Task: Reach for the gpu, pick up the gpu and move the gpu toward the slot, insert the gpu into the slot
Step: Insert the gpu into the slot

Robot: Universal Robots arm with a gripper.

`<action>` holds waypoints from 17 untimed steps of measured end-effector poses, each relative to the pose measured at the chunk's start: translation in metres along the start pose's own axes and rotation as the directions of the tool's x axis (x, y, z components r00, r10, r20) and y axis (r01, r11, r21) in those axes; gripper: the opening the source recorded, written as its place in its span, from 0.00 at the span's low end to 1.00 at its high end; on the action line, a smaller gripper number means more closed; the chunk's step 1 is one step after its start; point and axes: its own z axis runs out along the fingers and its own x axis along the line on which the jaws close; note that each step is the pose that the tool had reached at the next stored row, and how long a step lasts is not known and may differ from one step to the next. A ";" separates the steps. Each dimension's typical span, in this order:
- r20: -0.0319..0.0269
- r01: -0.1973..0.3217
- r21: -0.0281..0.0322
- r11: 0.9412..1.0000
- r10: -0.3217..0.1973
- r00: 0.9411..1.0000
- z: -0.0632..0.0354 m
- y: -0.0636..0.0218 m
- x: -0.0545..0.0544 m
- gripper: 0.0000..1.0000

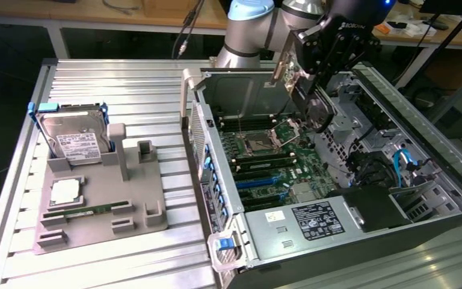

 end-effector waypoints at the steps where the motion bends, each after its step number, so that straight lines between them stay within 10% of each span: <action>1: 0.000 0.012 0.000 1.000 -0.012 1.000 0.0000 0.0000 0.000 0.27; 10: -0.006 0.157 -0.002 0.988 -0.157 0.988 0.0001 0.0000 0.000 0.27; 17: -0.011 0.296 -0.004 0.955 -0.296 0.955 0.0002 0.0000 0.000 0.27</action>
